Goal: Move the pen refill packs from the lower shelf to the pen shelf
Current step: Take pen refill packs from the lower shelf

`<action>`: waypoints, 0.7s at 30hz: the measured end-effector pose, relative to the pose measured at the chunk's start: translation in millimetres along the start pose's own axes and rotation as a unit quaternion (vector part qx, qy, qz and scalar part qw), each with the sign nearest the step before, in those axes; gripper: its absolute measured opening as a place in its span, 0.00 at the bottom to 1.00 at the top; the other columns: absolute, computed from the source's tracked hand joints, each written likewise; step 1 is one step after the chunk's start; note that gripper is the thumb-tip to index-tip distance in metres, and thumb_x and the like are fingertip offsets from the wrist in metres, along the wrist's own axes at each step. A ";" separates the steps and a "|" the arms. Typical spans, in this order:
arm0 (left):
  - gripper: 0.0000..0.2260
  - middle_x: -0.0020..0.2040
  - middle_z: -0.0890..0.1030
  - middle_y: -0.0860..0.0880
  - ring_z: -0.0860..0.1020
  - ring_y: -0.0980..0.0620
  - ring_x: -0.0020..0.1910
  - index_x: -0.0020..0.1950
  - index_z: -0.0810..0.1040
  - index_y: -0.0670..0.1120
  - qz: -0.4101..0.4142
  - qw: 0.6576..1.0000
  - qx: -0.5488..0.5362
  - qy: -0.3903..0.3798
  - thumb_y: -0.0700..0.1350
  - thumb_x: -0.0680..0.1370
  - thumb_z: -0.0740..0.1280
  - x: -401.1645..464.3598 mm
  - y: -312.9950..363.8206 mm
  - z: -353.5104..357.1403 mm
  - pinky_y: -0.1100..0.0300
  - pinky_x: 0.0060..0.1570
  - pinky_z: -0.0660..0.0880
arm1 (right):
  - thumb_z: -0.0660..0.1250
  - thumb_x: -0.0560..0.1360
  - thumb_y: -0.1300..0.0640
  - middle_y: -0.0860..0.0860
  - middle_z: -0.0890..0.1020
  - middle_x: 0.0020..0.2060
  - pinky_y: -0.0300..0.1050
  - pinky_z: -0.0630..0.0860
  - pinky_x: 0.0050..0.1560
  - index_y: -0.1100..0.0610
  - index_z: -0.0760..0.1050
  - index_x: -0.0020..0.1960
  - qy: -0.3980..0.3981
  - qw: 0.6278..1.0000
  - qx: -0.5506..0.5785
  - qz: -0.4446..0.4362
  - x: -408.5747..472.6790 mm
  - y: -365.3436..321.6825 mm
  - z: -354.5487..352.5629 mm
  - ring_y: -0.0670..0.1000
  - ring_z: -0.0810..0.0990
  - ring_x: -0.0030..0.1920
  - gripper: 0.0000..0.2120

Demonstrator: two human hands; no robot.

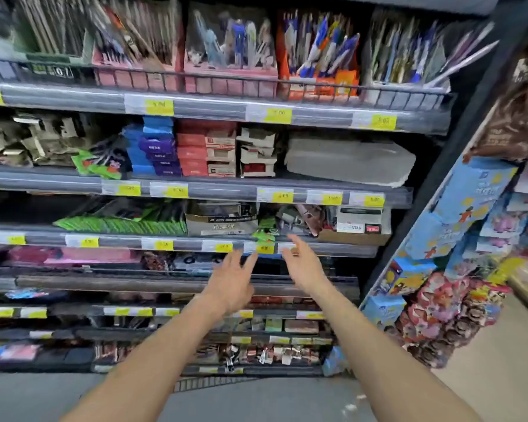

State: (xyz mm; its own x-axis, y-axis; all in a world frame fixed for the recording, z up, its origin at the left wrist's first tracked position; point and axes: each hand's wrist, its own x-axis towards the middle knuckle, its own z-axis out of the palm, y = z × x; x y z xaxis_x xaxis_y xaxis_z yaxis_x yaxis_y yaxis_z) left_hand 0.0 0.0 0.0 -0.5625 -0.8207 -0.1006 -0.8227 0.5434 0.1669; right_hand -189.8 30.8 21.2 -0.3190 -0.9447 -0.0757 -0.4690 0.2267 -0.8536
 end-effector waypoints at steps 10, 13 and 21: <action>0.36 0.75 0.64 0.38 0.69 0.35 0.72 0.86 0.47 0.47 -0.054 0.995 -0.088 -0.008 0.48 0.83 0.64 121.3 -36.8 22.2 0.44 0.66 0.74 | 0.60 0.83 0.44 0.58 0.70 0.75 0.55 0.70 0.70 0.58 0.61 0.79 -0.017 0.993 0.000 0.113 146.4 5.1 43.6 0.60 0.71 0.72 0.30; 0.37 0.76 0.64 0.38 0.70 0.37 0.72 0.86 0.50 0.46 -0.033 0.992 -0.118 -0.001 0.48 0.82 0.65 137.8 -42.5 26.5 0.45 0.67 0.73 | 0.60 0.81 0.47 0.62 0.77 0.65 0.54 0.75 0.61 0.64 0.69 0.69 0.007 0.984 0.024 0.174 166.3 8.0 54.9 0.62 0.76 0.62 0.24; 0.32 0.84 0.61 0.42 0.58 0.43 0.82 0.85 0.53 0.43 0.042 0.986 -0.161 -0.021 0.44 0.84 0.63 151.2 -51.1 30.1 0.58 0.79 0.52 | 0.65 0.75 0.57 0.58 0.81 0.46 0.50 0.74 0.46 0.62 0.74 0.40 0.063 0.969 0.062 0.230 185.5 15.4 62.4 0.59 0.78 0.46 0.09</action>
State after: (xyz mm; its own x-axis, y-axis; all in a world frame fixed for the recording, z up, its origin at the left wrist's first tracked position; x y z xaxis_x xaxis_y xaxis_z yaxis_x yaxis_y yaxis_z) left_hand -45.5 -146.5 -53.3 -0.6352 -0.7641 -0.1125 -0.7087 0.5187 0.4782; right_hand -204.8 -155.7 -38.1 -0.5723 -0.7124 -0.4060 -0.1532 0.5793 -0.8006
